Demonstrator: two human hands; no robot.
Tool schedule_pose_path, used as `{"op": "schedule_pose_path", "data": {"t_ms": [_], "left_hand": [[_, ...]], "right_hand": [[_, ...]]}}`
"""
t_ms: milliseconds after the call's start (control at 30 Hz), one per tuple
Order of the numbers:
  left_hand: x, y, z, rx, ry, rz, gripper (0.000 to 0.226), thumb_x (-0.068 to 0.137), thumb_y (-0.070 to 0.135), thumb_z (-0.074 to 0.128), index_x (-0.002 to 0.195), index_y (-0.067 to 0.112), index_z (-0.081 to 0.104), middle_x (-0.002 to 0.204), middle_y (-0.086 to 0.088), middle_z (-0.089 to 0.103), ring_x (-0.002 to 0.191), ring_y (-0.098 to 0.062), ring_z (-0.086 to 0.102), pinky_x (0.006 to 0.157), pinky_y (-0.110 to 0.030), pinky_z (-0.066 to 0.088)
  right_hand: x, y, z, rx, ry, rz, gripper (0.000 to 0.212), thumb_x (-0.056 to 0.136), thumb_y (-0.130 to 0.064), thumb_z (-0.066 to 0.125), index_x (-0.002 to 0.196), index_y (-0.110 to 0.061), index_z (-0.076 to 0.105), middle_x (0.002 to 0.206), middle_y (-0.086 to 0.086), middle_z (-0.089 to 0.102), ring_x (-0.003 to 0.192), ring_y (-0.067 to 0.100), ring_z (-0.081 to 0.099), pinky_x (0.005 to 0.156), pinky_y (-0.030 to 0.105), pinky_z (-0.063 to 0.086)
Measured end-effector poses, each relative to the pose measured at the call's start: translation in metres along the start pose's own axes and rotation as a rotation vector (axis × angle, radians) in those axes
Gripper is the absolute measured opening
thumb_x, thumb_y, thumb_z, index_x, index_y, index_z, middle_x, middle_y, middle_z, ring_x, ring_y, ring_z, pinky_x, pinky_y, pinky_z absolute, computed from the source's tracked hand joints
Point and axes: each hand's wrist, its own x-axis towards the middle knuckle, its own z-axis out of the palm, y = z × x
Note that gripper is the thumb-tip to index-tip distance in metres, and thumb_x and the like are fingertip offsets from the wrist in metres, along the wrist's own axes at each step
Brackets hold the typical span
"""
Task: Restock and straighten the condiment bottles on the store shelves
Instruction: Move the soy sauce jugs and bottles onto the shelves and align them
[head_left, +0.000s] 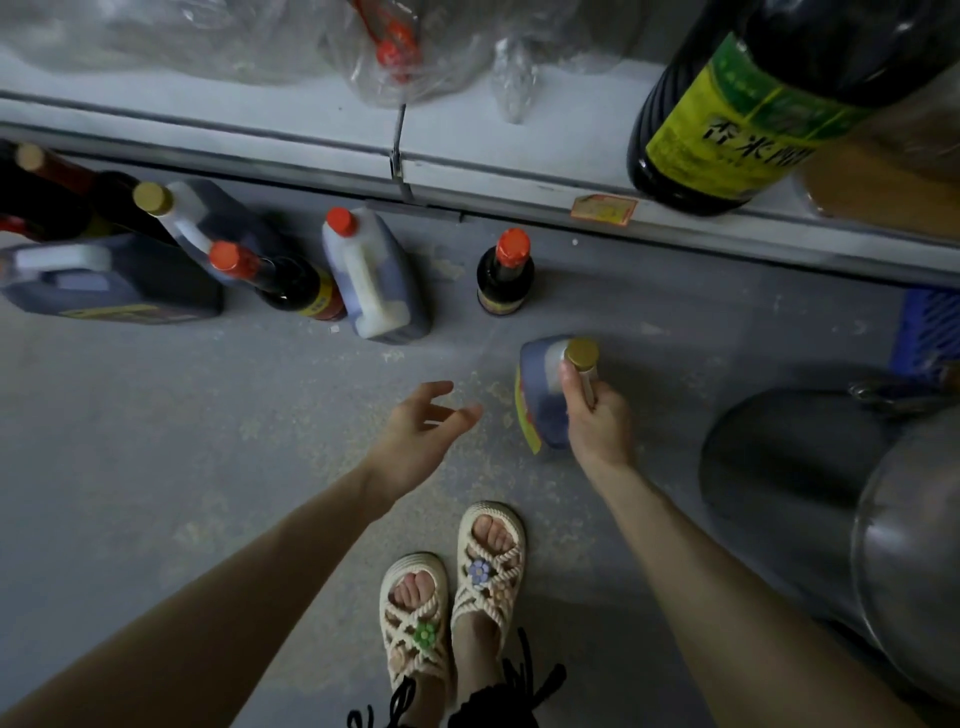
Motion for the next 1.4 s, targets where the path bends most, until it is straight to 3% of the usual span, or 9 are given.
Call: {"op": "schedule_pose_path", "data": {"t_ms": [167,333,500,600,700,800,967,1267,1400], "left_hand": [[-0.038,0.016,0.002,-0.028,-0.014,0.017,0.059,0.089,0.045,0.061,0.140,0.025,0.040,0.112,0.004,0.060,0.099,-0.006,0.058,0.072,-0.020,0.046],[-0.095,0.052,0.001,-0.014,-0.033,0.099,0.056,0.092,0.038,0.060,0.140,0.021,0.040,0.114,-0.002,0.060,0.095,-0.009,0.058,0.069,-0.017,0.047],[-0.164,0.102,-0.015,-0.023,0.010,0.257,0.051,0.092,0.030,0.062,0.138,0.015,0.044,0.103,0.001,0.061,0.094,-0.010,0.058,0.077,-0.020,0.047],[-0.223,0.143,-0.029,-0.062,0.019,0.375,0.048,0.090,0.026,0.064,0.134,0.013,0.048,0.097,0.002,0.061,0.082,-0.002,0.059,0.071,-0.015,0.048],[-0.287,0.196,-0.056,-0.081,0.008,0.484,0.057,0.087,0.029,0.069,0.137,0.015,0.046,0.110,-0.001,0.062,0.085,-0.003,0.061,0.060,-0.007,0.044],[-0.352,0.251,-0.089,-0.047,-0.034,0.627,0.087,0.070,0.048,0.080,0.142,0.020,0.040,0.127,-0.001,0.057,0.108,-0.011,0.060,0.075,-0.017,0.048],[-0.479,0.331,-0.138,-0.034,-0.079,0.850,0.101,0.054,0.041,0.088,0.141,0.021,0.042,0.124,0.003,0.062,0.106,-0.008,0.064,0.085,-0.024,0.055],[-0.680,0.422,-0.217,-0.054,0.078,1.203,0.085,0.039,0.047,0.087,0.116,0.035,0.052,0.112,0.005,0.068,0.098,-0.011,0.068,0.080,-0.031,0.057],[-0.739,0.435,-0.238,-0.084,0.209,1.304,0.081,0.039,0.048,0.086,0.111,0.028,0.055,0.104,0.002,0.070,0.087,-0.009,0.071,0.065,-0.022,0.055]], "right_hand": [[-0.041,-0.023,-0.031,0.037,-0.034,0.009,0.044,0.095,-0.043,0.054,0.064,-0.011,0.055,0.064,0.005,0.057,0.065,0.016,0.054,0.058,0.027,0.035],[-0.090,-0.070,-0.082,0.026,-0.051,-0.064,0.046,0.090,-0.048,0.057,0.068,-0.008,0.059,0.062,-0.002,0.056,0.060,0.007,0.052,0.050,0.013,0.036],[-0.144,-0.153,-0.139,0.038,0.025,-0.207,0.057,0.086,-0.050,0.063,0.059,-0.001,0.058,0.056,0.006,0.053,0.055,0.014,0.047,0.053,0.027,0.034],[-0.186,-0.214,-0.178,0.119,0.060,-0.241,0.055,0.080,-0.053,0.070,0.045,-0.012,0.057,0.041,-0.007,0.047,0.051,0.012,0.046,0.057,0.031,0.036],[-0.237,-0.283,-0.221,0.227,0.013,-0.350,0.061,0.082,-0.045,0.071,0.031,-0.018,0.050,0.033,-0.011,0.039,0.039,0.004,0.039,0.049,0.024,0.032],[-0.297,-0.358,-0.263,0.280,-0.011,-0.453,0.066,0.079,-0.047,0.072,0.031,-0.016,0.039,0.035,-0.011,0.035,0.036,0.005,0.033,0.046,0.023,0.028],[-0.403,-0.477,-0.324,0.299,-0.029,-0.688,0.060,0.073,-0.055,0.072,0.038,-0.020,0.036,0.037,-0.007,0.034,0.035,0.006,0.031,0.044,0.025,0.026],[-0.571,-0.639,-0.398,0.315,0.004,-1.124,0.064,0.062,-0.065,0.076,0.047,-0.018,0.035,0.050,0.007,0.033,0.041,0.015,0.032,0.049,0.031,0.024],[-0.618,-0.680,-0.411,0.321,-0.017,-1.308,0.053,0.076,-0.043,0.078,0.050,-0.011,0.044,0.047,0.001,0.037,0.040,0.008,0.035,0.044,0.021,0.029]]}}
